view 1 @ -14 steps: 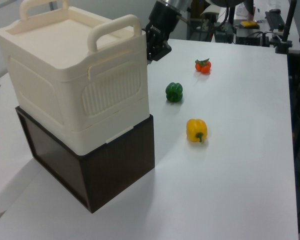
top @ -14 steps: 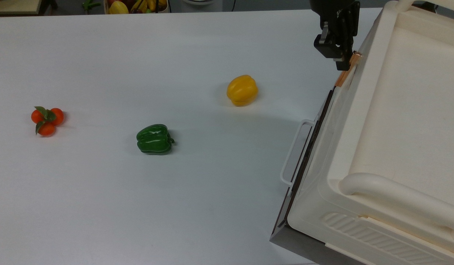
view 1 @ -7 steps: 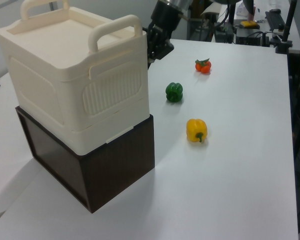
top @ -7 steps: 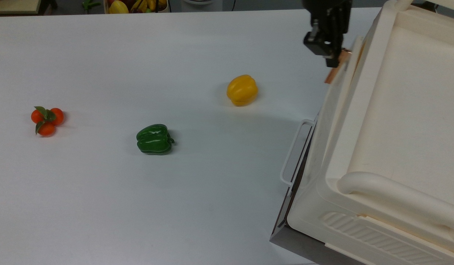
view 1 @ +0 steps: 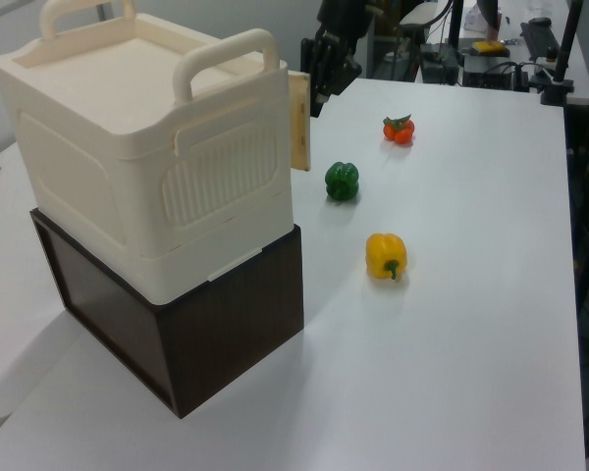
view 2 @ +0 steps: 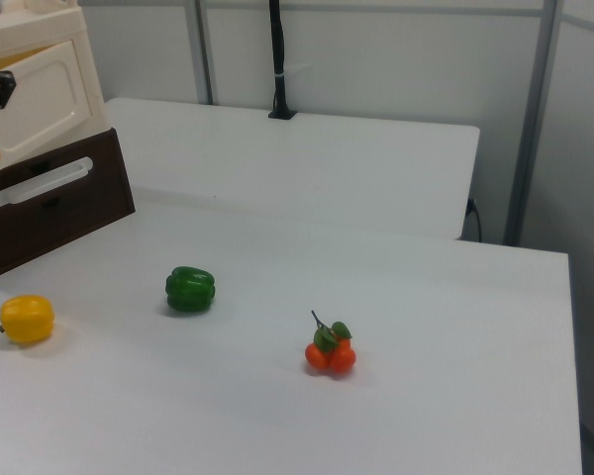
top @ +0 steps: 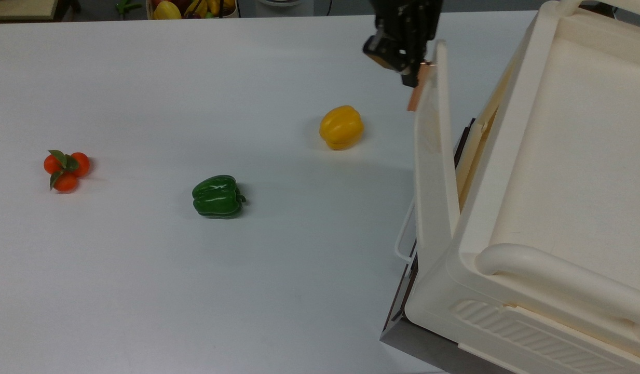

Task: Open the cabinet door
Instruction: 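Pull the handle outward, swinging the cream door open on its hinge, then release the handle and lift the gripper away from the open door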

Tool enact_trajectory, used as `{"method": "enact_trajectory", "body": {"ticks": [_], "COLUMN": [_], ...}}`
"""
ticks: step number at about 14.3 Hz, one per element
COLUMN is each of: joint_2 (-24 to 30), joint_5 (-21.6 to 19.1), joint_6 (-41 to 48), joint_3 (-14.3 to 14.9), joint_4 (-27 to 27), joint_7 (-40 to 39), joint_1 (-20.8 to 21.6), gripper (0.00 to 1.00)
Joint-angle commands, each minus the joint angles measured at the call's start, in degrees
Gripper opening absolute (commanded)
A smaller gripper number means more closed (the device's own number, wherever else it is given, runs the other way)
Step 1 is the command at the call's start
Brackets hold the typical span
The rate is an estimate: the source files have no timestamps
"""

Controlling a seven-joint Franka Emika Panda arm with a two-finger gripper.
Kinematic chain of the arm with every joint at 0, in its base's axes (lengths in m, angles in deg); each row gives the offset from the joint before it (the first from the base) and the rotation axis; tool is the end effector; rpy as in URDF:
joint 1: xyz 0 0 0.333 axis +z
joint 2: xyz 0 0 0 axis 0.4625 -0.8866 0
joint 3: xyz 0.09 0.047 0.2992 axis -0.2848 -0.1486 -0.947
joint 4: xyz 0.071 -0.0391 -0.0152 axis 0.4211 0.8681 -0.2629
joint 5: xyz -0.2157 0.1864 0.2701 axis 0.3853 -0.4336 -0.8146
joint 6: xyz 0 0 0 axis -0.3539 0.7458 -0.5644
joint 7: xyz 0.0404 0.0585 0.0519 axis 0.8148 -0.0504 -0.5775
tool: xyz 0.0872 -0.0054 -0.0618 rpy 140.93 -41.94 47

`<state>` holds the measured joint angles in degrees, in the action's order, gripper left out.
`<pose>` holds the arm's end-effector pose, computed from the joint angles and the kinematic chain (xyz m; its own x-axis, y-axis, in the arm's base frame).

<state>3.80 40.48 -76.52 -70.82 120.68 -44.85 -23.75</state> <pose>0.6317 0.2092 0.6229 0.5477 0.7245 0.4186 0.7915 -0.6108 0.0216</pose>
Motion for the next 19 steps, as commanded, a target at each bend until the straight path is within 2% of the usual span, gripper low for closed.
{"method": "enact_trajectory", "body": {"ticks": [1,6,9,10,11,12,13,15,17,19], "joint_2": [0.96,0.17,-1.32,-1.24,-0.45,0.69,1.74,4.89,8.93,13.33], "joint_5": [-0.35,-0.44,-0.62,-0.62,-1.05,-1.41,-1.24,-1.15,-1.06,-0.53], "joint_6": [-0.94,-2.25,-9.88,-10.51,-9.73,-7.64,-2.48,4.82,15.00,21.54], "joint_3": [0.44,0.62,0.70,0.97,1.93,2.63,4.38,7.63,12.10,14.32], "joint_4": [2.48,2.13,2.13,2.13,2.22,2.57,2.48,2.74,3.36,5.36], "joint_7": [1.45,1.09,1.79,1.80,2.32,4.15,7.39,9.26,9.54,13.81], "joint_1": [-4.67,-11.87,-13.56,-14.08,-14.70,-15.14,-15.49,-15.49,-14.80,-13.04], "gripper": [0.00,0.00,0.03,0.08,0.20,0.45,0.59,0.77,0.81,0.98]}}
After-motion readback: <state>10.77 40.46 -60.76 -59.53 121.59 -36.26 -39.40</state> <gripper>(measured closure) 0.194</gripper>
